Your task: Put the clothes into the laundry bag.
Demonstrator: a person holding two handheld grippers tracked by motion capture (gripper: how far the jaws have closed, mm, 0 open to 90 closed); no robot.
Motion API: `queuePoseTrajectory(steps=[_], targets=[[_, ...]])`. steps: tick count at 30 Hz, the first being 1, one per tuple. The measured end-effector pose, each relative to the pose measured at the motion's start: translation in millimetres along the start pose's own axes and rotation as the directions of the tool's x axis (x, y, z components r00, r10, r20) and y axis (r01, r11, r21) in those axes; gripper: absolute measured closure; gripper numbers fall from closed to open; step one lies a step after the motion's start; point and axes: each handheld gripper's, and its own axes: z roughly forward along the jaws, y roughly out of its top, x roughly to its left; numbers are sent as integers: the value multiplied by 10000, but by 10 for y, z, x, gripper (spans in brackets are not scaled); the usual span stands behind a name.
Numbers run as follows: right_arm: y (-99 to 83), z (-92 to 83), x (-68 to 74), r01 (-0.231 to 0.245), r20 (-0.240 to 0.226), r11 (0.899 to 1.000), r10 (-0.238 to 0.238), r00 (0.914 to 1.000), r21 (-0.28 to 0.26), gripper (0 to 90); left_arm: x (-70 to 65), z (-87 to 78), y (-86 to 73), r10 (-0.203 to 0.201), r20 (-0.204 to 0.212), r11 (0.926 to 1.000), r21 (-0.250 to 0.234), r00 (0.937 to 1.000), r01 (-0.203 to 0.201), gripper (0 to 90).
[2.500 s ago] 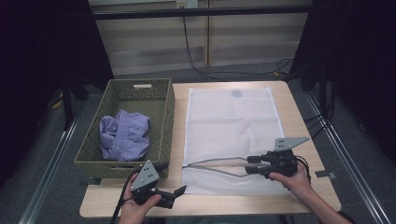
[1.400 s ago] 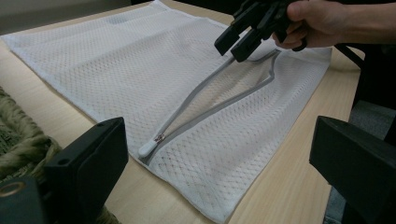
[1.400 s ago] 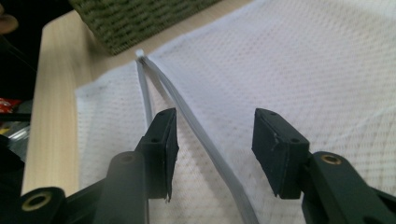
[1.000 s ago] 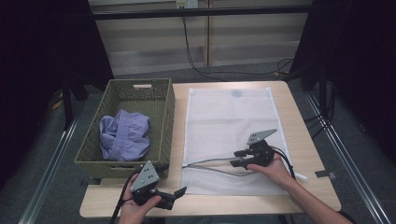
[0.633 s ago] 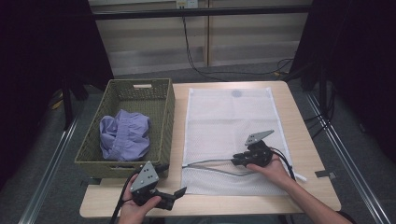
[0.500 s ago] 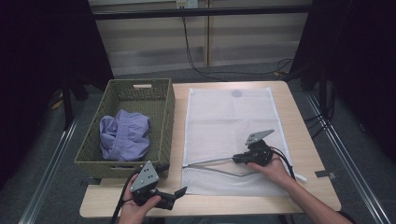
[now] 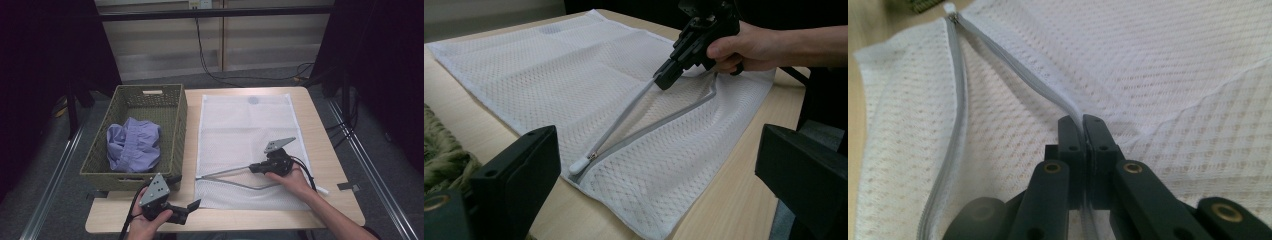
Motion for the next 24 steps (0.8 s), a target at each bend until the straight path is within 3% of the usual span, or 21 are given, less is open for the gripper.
queuePoseTrajectory(steps=[5, 6, 13, 19, 24], targets=[[12, -58, -8, -157, -180, 9990, 150, 9997, -408, 881, 10, -3, 0, 111, 1, 9999, 59, 9999, -111, 42], [12, -58, -8, -157, -180, 9990, 150, 9997, -408, 881, 1, -6, 3, 121, -174, 9998, 138, 9998, -118, 42], [37, -135, 3, -150, -232, 9969, 133, 9996, -778, 880, 11, -2, -1, 104, 35, 9998, 181, 9999, -104, 41], [57, -222, -5, -171, -258, 9932, 142, 9996, -1151, 879, 8, -8, 6, 252, -83, 9992, 316, 9996, -249, 41], [85, -253, -20, -196, -271, 9903, 160, 9995, -1375, 877, 11, 6, -3, 123, 73, 9996, 246, 9999, -125, 41]])
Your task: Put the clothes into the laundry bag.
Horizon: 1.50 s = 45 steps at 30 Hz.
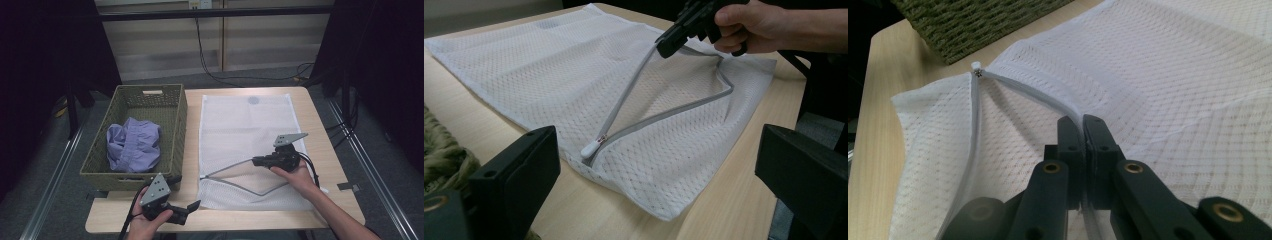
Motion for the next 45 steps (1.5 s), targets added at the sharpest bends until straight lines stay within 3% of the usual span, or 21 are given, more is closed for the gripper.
queuePoseTrajectory(steps=[12, 16, 20, 32, 45], targets=[[71, -69, -16, -82, -62, 9988, 80, 9999, -480, 876, -9, -3, 7, 53, -130, 9999, 133, 9999, -51, 41], [105, -110, -17, -94, -47, 9974, 91, 9999, -721, 876, -7, -1, 6, 53, 38, 10000, 38, 10000, -53, 41], [155, -151, -11, -27, -49, 9950, 22, 10000, -999, 876, -15, -13, 11, 65, -111, 9998, 162, 9999, -63, 41], [235, -170, 32, 58, -26, 9923, -61, 10000, -1239, 876, -8, -2, 10, 166, -34, 9998, 150, 9999, -166, 41], [364, -235, -24, 0, -222, 9878, -35, 9997, -1558, 880, -1, -1, 6, 137, -109, 9997, 183, 9998, -135, 41]])
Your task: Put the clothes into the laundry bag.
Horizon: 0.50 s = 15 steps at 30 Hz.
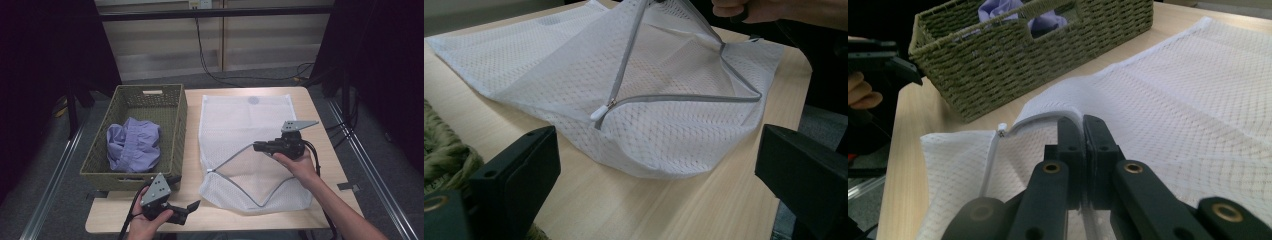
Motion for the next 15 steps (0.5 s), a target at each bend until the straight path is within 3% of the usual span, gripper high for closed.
queuePoseTrajectory(steps=[15], targets=[[214, -44, -47, -127, -229, 9965, 108, 9997, -827, 884, 6, -21, 0, -8, -110, 10000, -51, 9999, 8, 40]])
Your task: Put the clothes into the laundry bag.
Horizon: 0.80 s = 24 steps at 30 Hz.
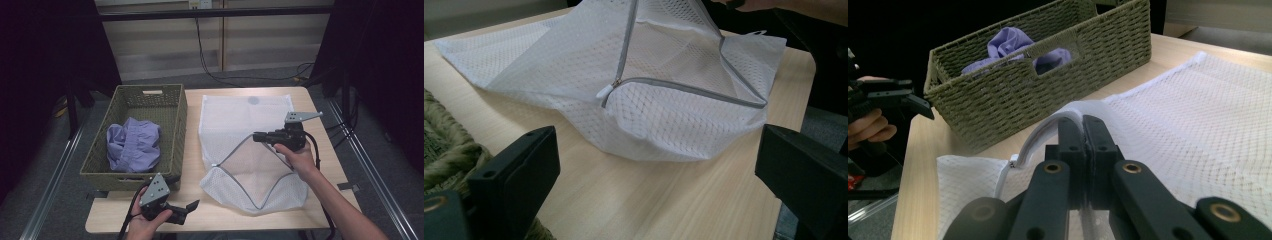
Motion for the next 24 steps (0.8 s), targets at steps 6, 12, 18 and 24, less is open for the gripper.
queuePoseTrajectory(steps=[6, 12, 18, 24], targets=[[73, 1, 0, -51, -157, 9996, 46, 9999, -295, 885, 5, -1, -1, 67, -38, 9999, 108, 10000, -67, 41], [100, -4, -2, 28, -189, 9991, -37, 9998, -429, 886, -6, -13, 14, 107, -38, 9999, -80, 9999, -107, 37], [97, -9, -6, 3, -145, 9989, -10, 9999, -476, 886, -8, -152, 129, 156, -582, 9973, -709, 9982, -197, 40], [83, 16, 1, 81, -135, 9994, -86, 9999, -349, 885, 84, -219, 176, -153, -1202, 9962, -874, 9926, 48, 41]])
